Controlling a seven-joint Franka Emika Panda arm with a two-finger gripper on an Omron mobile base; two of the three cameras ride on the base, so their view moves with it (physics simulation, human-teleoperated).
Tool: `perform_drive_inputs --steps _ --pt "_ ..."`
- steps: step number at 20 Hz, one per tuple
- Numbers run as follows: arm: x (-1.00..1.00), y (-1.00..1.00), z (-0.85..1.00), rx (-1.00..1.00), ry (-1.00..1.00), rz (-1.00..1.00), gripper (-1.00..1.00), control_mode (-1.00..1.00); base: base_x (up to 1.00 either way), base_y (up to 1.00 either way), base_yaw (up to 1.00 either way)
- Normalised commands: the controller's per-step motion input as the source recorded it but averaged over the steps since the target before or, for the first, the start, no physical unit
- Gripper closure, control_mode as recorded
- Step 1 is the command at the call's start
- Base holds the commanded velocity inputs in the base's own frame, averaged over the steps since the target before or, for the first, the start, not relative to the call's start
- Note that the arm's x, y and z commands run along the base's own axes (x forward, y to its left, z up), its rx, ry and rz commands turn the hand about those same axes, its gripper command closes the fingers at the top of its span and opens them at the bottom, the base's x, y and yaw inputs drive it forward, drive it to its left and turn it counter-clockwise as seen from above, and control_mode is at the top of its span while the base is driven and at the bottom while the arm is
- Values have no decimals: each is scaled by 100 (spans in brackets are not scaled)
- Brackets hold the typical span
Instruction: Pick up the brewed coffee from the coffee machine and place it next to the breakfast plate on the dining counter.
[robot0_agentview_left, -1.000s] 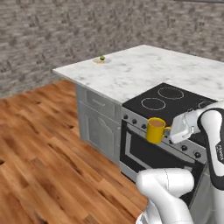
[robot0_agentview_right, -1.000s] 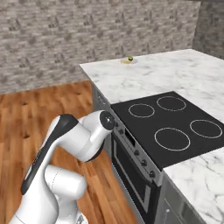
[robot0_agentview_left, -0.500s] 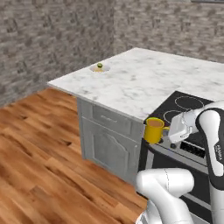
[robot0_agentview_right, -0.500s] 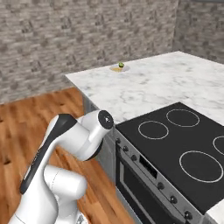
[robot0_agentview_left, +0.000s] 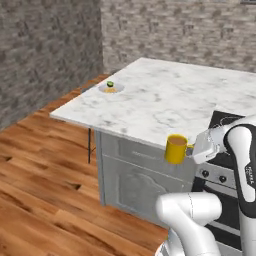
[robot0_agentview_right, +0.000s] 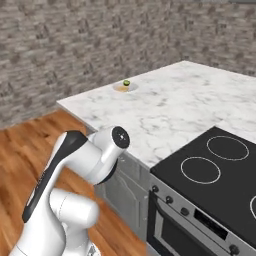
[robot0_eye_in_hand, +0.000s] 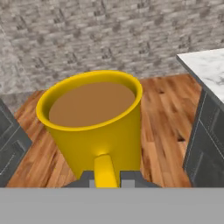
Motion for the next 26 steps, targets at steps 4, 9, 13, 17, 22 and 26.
perform_drive_inputs --steps 4,9,13,17,22,26 --pt "0 0 0 0 0 0 100 100 68 100 -29" --pt "0 0 0 0 0 0 100 100 71 100 -31" --pt "0 0 0 0 0 0 100 100 77 100 -35" --pt "0 0 0 0 0 0 100 100 75 100 -39" --pt "0 0 0 0 0 0 100 100 68 100 -46" --pt "0 0 0 0 0 0 100 100 66 100 -52"
